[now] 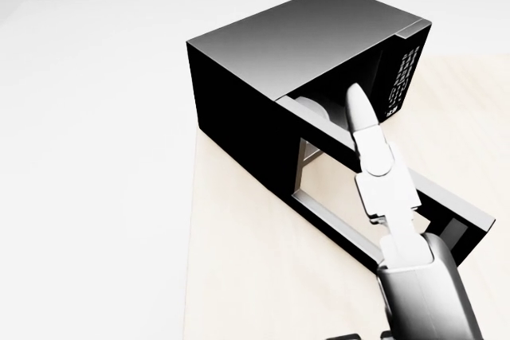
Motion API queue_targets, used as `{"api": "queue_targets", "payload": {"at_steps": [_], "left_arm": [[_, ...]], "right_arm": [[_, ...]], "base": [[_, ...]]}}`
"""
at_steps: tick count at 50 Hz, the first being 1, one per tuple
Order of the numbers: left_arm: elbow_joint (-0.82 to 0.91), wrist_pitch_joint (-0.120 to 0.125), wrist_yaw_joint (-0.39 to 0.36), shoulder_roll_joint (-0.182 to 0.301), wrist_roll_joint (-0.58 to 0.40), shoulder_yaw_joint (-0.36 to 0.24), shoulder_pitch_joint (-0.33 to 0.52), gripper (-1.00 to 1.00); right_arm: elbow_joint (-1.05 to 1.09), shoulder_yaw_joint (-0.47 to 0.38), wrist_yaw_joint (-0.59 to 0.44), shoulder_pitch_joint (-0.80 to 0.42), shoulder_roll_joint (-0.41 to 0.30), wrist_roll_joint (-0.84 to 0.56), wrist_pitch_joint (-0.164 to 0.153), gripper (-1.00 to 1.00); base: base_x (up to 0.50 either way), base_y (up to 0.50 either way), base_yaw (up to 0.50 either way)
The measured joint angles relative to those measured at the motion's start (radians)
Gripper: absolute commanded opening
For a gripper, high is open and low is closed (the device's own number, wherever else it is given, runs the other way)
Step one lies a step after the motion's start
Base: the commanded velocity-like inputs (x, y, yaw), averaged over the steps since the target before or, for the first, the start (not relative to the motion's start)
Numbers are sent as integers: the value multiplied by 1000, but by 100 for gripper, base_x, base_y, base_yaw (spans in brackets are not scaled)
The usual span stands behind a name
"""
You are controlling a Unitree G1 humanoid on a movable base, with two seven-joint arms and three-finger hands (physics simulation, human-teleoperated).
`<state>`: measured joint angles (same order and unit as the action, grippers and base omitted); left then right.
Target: Close the microwave.
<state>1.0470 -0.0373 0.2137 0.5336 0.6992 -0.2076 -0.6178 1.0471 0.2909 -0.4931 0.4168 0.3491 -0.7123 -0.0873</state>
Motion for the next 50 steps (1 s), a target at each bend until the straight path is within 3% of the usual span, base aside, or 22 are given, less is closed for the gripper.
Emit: {"api": "queue_targets", "payload": {"at_steps": [16,35,50], "left_arm": [[0,-1,-3,-8,-14,10,1,100],[0,8,-10,-22,-32,22,7,100],[0,21,-16,-36,-45,28,14,100]], "right_arm": [[0,29,124,-18,-23,74,0,100],[-43,58,489,-97,-321,342,0,100],[-205,78,627,-100,-424,457,0,100]], "base": [[0,0,0],[0,0,0],[0,0,0]]}}
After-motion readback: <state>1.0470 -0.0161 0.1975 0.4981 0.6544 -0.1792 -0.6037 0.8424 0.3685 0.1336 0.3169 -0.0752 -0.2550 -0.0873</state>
